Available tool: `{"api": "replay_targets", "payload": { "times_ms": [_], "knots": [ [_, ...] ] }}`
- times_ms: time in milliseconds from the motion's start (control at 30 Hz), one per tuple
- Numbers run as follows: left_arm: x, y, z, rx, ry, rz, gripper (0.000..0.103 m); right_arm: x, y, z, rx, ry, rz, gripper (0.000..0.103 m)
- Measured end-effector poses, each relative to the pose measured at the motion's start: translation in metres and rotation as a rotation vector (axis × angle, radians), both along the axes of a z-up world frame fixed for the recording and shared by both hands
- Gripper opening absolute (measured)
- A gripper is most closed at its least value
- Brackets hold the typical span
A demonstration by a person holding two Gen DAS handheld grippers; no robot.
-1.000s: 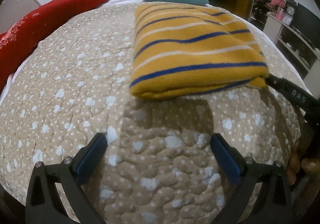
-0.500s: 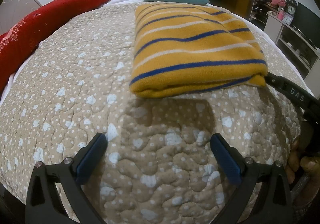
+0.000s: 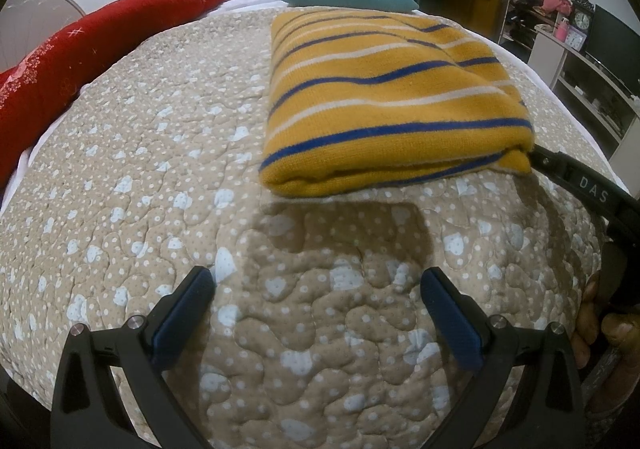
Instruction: Fold small clothes
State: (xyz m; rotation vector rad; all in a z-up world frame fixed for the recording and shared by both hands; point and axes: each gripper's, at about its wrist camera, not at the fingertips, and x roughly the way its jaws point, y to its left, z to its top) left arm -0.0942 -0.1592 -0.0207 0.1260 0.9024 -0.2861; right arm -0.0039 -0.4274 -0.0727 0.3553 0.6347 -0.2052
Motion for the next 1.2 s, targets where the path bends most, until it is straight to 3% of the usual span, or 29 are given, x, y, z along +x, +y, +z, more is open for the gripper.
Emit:
{"api": "replay_targets", "payload": {
  "times_ms": [1200],
  "knots": [
    [-0.0037,-0.0005,-0.0007,-0.007,-0.012,0.009,0.103,0.0017,-0.0002,-0.0004,-0.006,-0.001,0.007,0.076]
  ]
}}
